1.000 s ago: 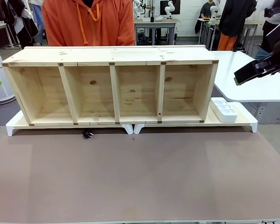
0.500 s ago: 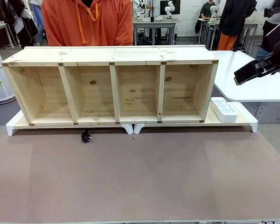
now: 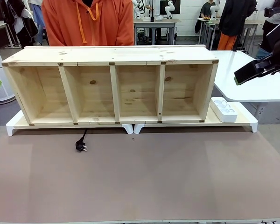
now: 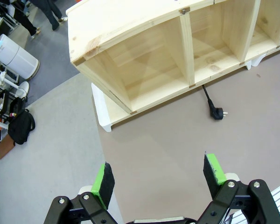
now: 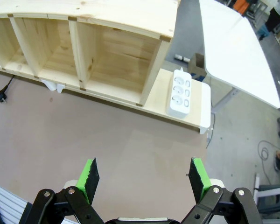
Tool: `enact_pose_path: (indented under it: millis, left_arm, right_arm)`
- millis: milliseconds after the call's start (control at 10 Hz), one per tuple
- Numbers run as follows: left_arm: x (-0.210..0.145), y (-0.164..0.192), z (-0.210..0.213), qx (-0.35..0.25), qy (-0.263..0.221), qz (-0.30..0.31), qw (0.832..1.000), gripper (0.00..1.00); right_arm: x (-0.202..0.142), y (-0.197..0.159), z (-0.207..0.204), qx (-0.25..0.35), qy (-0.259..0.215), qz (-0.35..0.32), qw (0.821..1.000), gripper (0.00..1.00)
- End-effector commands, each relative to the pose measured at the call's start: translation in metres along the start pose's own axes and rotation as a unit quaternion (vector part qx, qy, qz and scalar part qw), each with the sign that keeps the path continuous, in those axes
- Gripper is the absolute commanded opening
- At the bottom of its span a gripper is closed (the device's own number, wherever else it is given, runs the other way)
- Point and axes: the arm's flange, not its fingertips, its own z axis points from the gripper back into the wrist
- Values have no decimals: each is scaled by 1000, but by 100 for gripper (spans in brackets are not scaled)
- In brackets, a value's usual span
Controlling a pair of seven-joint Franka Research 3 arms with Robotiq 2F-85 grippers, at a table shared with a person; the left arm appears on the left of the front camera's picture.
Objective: Perform cable management.
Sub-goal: When the cord part of the Power Cable appears at the lower middle area of the table and stops, grasp the cord part of the Power Cable.
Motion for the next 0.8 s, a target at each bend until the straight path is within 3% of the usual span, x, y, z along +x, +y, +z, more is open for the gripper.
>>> enact_pose_path:
  millis: [0,700]
  left_arm:
    - [0,-1,0,2,0,-1,1000,100]
    - [0,-1,0,2,0,-1,1000,100]
  right_arm:
    - [0,-1,0,-2,-1,-1,1000,100]
    - [0,-1,0,-2,-1,-1,1000,100]
